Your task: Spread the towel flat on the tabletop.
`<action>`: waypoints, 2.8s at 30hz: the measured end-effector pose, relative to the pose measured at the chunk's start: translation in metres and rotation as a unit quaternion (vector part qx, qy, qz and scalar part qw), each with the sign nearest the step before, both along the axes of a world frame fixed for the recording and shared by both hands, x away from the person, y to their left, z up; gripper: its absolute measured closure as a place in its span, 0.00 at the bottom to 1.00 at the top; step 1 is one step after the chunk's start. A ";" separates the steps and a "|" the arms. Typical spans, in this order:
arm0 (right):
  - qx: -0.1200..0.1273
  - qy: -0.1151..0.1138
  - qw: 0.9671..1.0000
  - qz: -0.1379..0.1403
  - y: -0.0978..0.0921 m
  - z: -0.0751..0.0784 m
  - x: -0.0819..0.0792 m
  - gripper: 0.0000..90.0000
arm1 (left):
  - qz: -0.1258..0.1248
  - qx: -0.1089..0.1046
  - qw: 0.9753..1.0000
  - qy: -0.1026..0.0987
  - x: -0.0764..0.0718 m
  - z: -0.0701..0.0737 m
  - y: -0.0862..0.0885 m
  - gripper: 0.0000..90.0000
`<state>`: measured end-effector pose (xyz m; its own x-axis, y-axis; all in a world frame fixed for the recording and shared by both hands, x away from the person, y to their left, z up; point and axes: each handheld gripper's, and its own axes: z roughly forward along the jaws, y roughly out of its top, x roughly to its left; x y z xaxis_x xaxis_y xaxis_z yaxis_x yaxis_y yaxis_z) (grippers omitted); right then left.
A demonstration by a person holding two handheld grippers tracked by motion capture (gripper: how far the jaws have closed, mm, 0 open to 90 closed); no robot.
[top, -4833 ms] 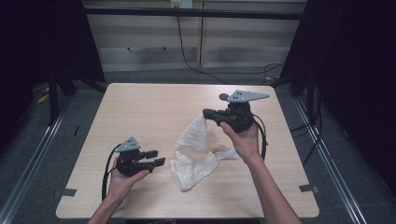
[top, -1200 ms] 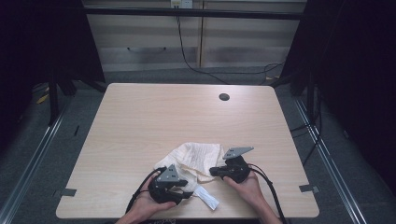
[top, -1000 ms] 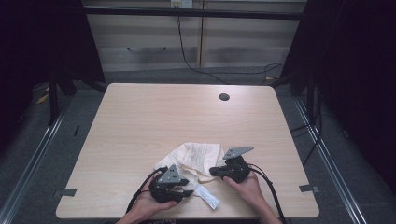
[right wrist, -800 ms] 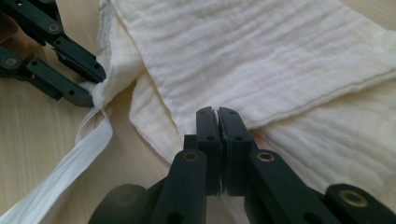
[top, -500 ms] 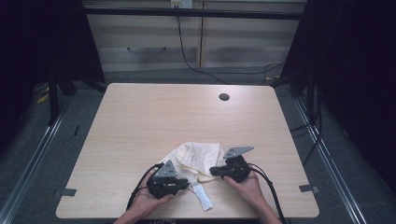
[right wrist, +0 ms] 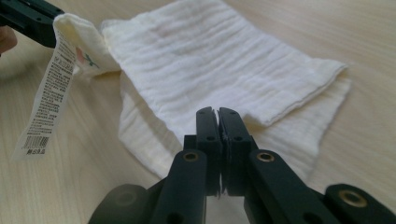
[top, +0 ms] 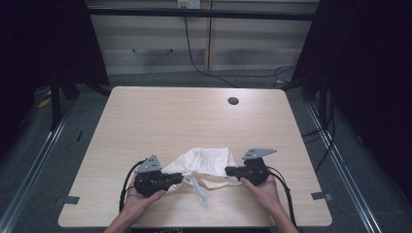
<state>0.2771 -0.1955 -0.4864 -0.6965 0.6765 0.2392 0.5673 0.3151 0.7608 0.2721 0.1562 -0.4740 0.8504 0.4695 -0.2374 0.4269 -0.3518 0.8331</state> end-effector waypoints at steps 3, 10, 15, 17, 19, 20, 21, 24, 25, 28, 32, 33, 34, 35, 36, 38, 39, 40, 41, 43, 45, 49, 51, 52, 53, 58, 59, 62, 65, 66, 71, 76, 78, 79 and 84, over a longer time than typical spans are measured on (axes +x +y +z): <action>0.009 -0.011 1.000 -0.014 -0.009 0.007 0.000 0.99 | 0.010 -0.008 1.000 -0.002 0.003 0.004 0.006 0.93; 0.025 -0.039 0.998 -0.034 -0.027 0.030 -0.002 0.99 | 0.034 -0.030 0.999 -0.004 0.013 0.015 0.014 0.94; 0.033 -0.061 0.996 -0.046 -0.036 0.051 -0.001 0.99 | 0.049 -0.049 0.997 -0.017 0.020 0.030 0.023 0.94; 0.029 -0.071 0.996 -0.048 -0.039 0.062 0.000 0.99 | 0.054 -0.061 0.996 -0.022 0.023 0.037 0.027 0.94; 0.029 -0.079 0.995 -0.050 -0.042 0.071 0.000 0.99 | 0.059 -0.068 0.996 -0.026 0.026 0.044 0.030 0.94; 0.031 -0.082 0.995 -0.053 -0.044 0.076 0.000 0.99 | 0.060 -0.067 0.995 -0.031 0.027 0.047 0.032 0.94; 0.031 -0.087 0.994 -0.054 -0.046 0.081 0.000 0.99 | 0.061 -0.067 0.995 -0.035 0.028 0.051 0.034 0.94; 0.036 -0.098 0.993 -0.059 -0.050 0.094 0.001 0.99 | 0.065 -0.073 0.994 -0.045 0.031 0.062 0.038 0.94; 0.035 -0.103 0.992 -0.059 -0.051 0.099 0.001 0.99 | 0.068 -0.072 0.994 -0.049 0.032 0.066 0.039 0.94; 0.022 -0.109 0.992 -0.052 -0.049 0.110 0.002 0.99 | 0.068 -0.072 0.993 -0.060 0.034 0.077 0.038 0.94; 0.026 -0.119 0.991 -0.048 -0.048 0.126 0.004 0.99 | 0.062 -0.078 0.992 -0.073 0.037 0.090 0.034 0.94; 0.027 -0.122 0.991 -0.050 -0.048 0.130 0.004 0.99 | 0.065 -0.081 0.992 -0.073 0.038 0.092 0.035 0.94; 0.029 -0.125 0.990 -0.051 -0.049 0.133 0.005 0.99 | 0.066 -0.085 0.991 -0.075 0.039 0.095 0.036 0.94; 0.030 -0.126 0.990 -0.052 -0.050 0.136 0.005 0.99 | 0.070 -0.085 0.991 -0.077 0.040 0.098 0.037 0.94; 0.030 -0.127 0.990 -0.052 -0.051 0.138 0.006 0.99 | 0.073 -0.092 0.990 -0.078 0.042 0.103 0.039 0.94; 0.030 -0.131 0.990 -0.054 -0.052 0.144 0.008 0.99 | 0.075 -0.094 0.989 -0.085 0.043 0.110 0.041 0.94; 0.031 -0.133 0.989 -0.054 -0.052 0.148 0.008 0.99 | 0.078 -0.096 0.988 -0.090 0.042 0.115 0.041 0.94; 0.032 -0.138 0.989 -0.052 -0.050 0.152 0.008 0.99 | 0.074 -0.095 0.988 -0.101 0.041 0.121 0.041 0.95; 0.031 -0.146 0.988 -0.050 -0.048 0.158 0.007 0.99 | 0.073 -0.092 0.987 -0.108 0.041 0.125 0.041 0.95; 0.037 -0.156 0.986 -0.045 -0.046 0.167 0.006 0.99 | 0.071 -0.099 0.986 -0.117 0.039 0.134 0.043 0.95; 0.038 -0.166 0.985 -0.043 -0.045 0.177 0.002 0.99 | 0.074 -0.103 0.984 -0.125 0.036 0.142 0.046 0.95; 0.035 -0.182 0.982 -0.038 -0.042 0.191 -0.010 0.99 | 0.066 -0.114 0.980 -0.147 0.021 0.156 0.055 0.95; 0.034 -0.190 0.981 -0.028 -0.038 0.195 -0.020 0.99 | 0.066 -0.113 0.979 -0.157 0.013 0.161 0.058 0.95; 0.029 -0.192 0.981 -0.025 -0.037 0.197 -0.024 0.99 | 0.064 -0.116 0.978 -0.158 0.009 0.163 0.060 0.95; 0.030 -0.193 0.980 -0.024 -0.037 0.199 -0.028 0.99 | 0.062 -0.118 0.978 -0.160 0.006 0.165 0.062 0.95; 0.034 -0.207 0.978 -0.019 -0.037 0.209 -0.050 0.99 | 0.056 -0.118 0.976 -0.175 -0.014 0.170 0.069 0.95; 0.027 -0.210 0.977 -0.017 -0.036 0.212 -0.058 0.99 | 0.055 -0.120 0.976 -0.175 -0.018 0.170 0.070 0.95; 0.018 -0.217 0.976 -0.010 -0.035 0.215 -0.076 0.99 | 0.048 -0.120 0.977 -0.170 -0.028 0.166 0.072 0.95; 0.011 -0.218 0.976 -0.010 -0.034 0.213 -0.087 0.99 | 0.046 -0.117 0.979 -0.158 -0.028 0.159 0.071 0.95; 0.009 -0.218 0.976 -0.012 -0.034 0.210 -0.088 0.99 | 0.046 -0.116 0.981 -0.147 -0.023 0.154 0.069 0.95; 0.000 -0.176 0.984 -0.040 -0.041 0.176 -0.060 0.99 | 0.052 -0.099 0.988 -0.104 0.005 0.130 0.060 0.95; -0.001 -0.132 0.990 -0.053 -0.046 0.141 -0.032 0.99 | 0.066 -0.084 0.992 -0.067 0.030 0.101 0.051 0.94; -0.003 -0.116 0.991 -0.060 -0.047 0.129 -0.021 0.99 | 0.073 -0.074 0.993 -0.057 0.039 0.094 0.047 0.94; -0.001 -0.108 0.992 -0.061 -0.048 0.123 -0.016 0.99 | 0.074 -0.073 0.993 -0.054 0.043 0.091 0.045 0.94; 0.009 -0.076 0.994 -0.076 -0.052 0.102 0.007 0.99 | 0.084 -0.063 0.994 -0.028 0.062 0.072 0.042 0.94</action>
